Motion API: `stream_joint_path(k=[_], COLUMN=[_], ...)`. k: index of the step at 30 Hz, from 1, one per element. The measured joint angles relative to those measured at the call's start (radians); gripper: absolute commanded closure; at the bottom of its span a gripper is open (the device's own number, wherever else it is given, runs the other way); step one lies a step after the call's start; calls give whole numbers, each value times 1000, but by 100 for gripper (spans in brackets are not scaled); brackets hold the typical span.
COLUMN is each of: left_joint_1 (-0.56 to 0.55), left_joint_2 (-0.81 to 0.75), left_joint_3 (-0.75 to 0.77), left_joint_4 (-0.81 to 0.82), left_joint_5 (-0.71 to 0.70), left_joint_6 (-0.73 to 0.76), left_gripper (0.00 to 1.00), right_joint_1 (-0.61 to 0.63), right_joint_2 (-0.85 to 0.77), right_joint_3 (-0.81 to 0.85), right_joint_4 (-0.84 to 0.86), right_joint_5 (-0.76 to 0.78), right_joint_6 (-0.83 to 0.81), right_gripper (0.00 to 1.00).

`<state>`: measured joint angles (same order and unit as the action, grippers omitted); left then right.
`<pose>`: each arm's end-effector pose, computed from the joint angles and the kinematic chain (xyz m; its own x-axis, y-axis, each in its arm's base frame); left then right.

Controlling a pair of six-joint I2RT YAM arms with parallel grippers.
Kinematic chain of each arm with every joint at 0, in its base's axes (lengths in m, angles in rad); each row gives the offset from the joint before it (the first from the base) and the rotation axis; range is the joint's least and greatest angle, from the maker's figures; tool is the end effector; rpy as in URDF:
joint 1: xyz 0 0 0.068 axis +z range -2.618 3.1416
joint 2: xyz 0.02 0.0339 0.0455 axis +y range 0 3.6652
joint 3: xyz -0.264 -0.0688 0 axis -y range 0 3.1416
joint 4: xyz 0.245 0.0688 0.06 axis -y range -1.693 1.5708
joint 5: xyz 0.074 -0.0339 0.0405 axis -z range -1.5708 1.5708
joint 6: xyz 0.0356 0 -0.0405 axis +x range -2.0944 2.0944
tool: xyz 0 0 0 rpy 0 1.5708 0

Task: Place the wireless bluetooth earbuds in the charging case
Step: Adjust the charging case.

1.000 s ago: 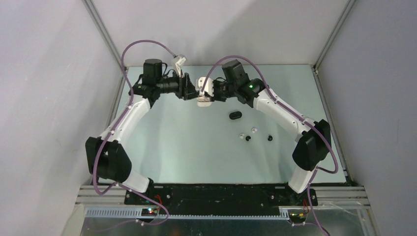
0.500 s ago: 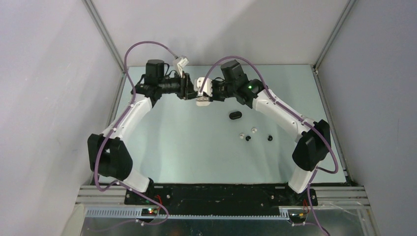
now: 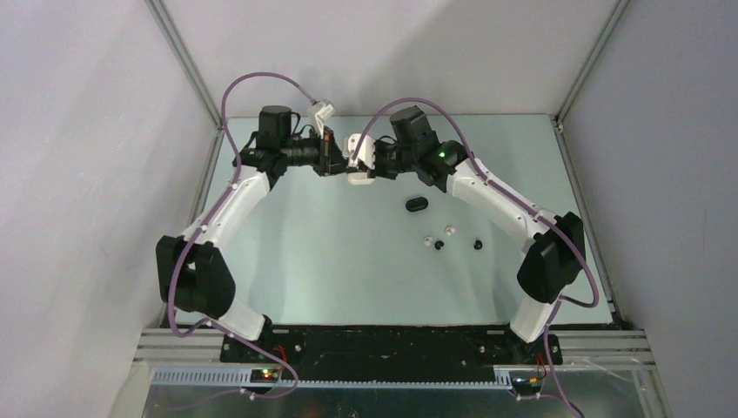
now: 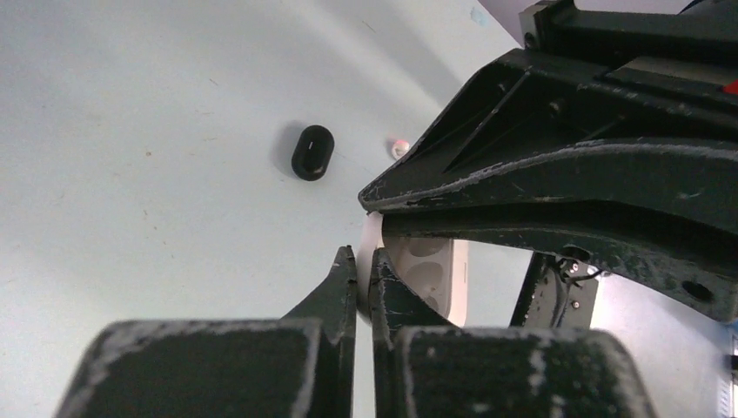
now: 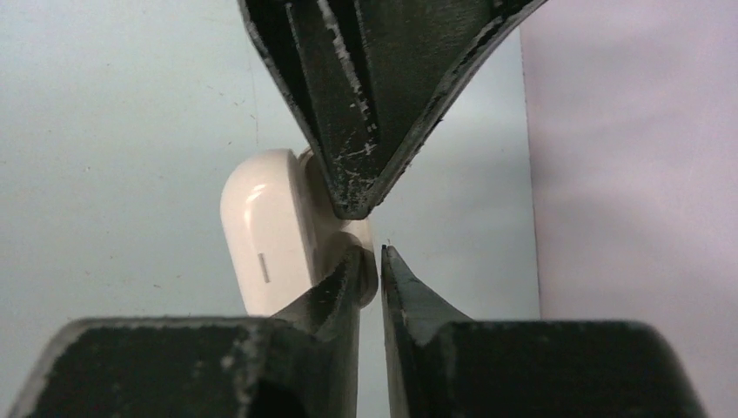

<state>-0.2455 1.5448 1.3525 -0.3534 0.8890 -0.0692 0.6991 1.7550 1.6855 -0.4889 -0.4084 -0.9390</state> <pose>0.3304 -0.1113 0.3394 -0.5574 0.0947 -0.8249 0.7602 0.4576 -0.4611 0.3027 0.2730 0.3594 0.4451 -0.5933 -0.6707 -0.8283 0.0117 -0.5601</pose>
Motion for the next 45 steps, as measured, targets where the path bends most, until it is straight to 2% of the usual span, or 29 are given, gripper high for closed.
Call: stream_joint_path(k=[3,5,11,16,24,28,32,35,39,45], left_joint_1=[0,-1,-1,-5,-47,-93,-125,-136,-138,-140], left_joint_2=[-2,-12,-82,-151,-309,-395,-437,-455,-462,-464], left_joint_3=[0,-4,-42,-98,-232,-319,-382,-424,-442,-442], left_joint_4=[-5,-10,14,82,195,251,304,339,358,400], left_joint_5=[-14,-21,-69,-113,-208,-260,-290,-303,-308,-306], left_joint_6=[30,57,141,191,390,570,731,841,921,943], left_gripper=[100,100,100,100,100,100,100,100,100,100], right_joint_1=[-3,-11,-52,-77,-225,-268,-253,-243,-235,-209], right_joint_2=[0,0,0,0,0,0,0,0,0,19], right_joint_3=[0,2,24,27,40,33,18,12,12,18], right_joint_4=[25,44,76,109,222,294,321,328,330,277], right_joint_5=[4,0,-49,-90,-305,-392,-464,-520,-595,-647], right_joint_6=[51,98,264,404,782,922,983,1010,1009,916], right_gripper=[62,56,48,45,37,40,47,48,48,55])
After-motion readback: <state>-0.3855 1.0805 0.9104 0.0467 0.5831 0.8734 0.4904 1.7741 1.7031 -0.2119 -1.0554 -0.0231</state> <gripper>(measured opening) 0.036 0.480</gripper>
